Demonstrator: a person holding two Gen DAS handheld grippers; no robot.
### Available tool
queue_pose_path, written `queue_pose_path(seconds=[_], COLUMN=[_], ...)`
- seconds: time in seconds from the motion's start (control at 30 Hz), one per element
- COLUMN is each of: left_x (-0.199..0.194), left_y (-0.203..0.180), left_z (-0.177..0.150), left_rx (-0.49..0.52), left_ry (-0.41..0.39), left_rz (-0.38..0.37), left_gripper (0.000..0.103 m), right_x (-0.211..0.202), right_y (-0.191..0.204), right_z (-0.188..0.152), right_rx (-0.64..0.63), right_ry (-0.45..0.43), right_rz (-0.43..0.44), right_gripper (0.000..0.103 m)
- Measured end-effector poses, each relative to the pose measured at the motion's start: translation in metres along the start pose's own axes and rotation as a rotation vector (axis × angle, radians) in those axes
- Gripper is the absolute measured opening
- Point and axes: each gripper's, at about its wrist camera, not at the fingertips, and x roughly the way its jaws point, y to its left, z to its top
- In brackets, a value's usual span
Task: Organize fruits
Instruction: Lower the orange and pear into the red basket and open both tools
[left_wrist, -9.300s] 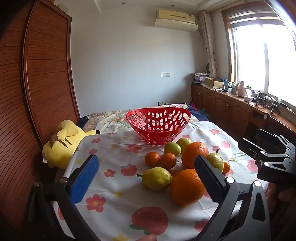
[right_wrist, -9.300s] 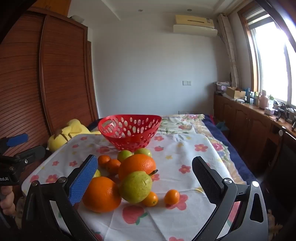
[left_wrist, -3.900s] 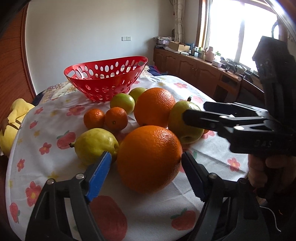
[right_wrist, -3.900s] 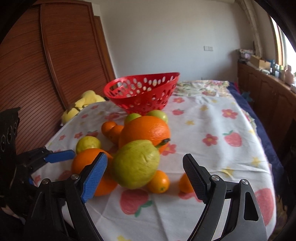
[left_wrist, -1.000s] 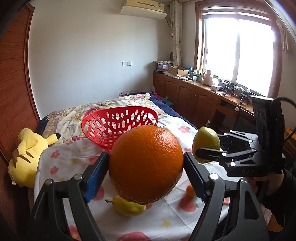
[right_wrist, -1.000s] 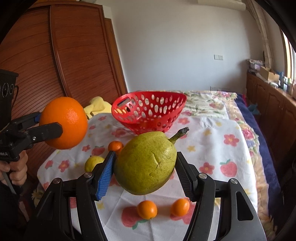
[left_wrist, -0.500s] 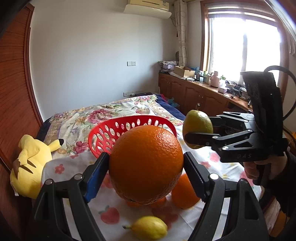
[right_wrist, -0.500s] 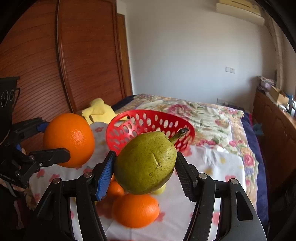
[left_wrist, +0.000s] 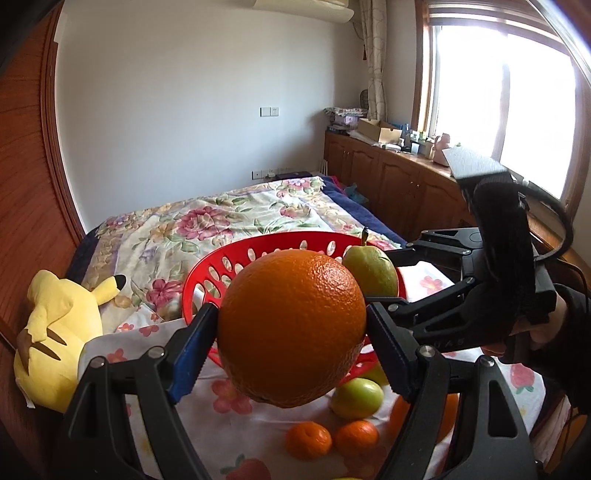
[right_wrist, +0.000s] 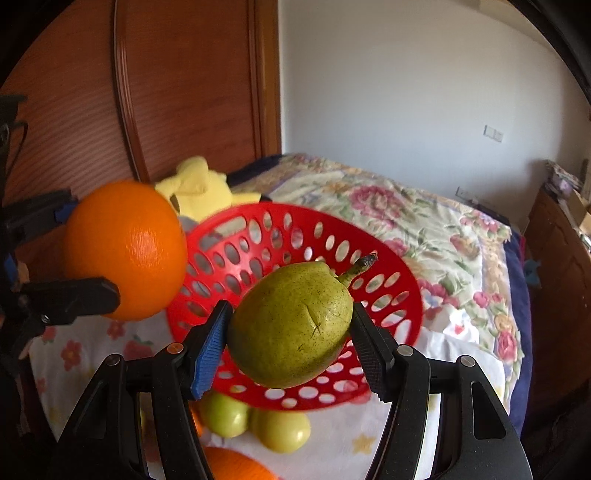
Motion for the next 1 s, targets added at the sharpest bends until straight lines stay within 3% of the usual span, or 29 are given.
queue_pose_path(seconds=[0.3, 0.6, 1.0], left_x=[0.035, 0.04, 0.061], left_y=[0.012, 0.014, 0.014], left_z=[-0.001, -0.001, -0.002], left_rx=[-0.017, -0.022, -0.012], left_ry=[0.037, 0.037, 0.084], left_rz=[-0.002, -0.011, 0.002], left_gripper=[0.08, 0.08, 0.08], right_x=[0.038, 0.049, 0.025], right_y=[-0.014, -0.013, -0.02], right_z=[-0.002, 0.0, 0.007], right_rx=[-0.033, -0.061, -0.027], right_ry=[0.075, 0.105, 0.033], right_rz=[-0.033, -0.045, -0.069], right_gripper=[0.066, 0.066, 0.065])
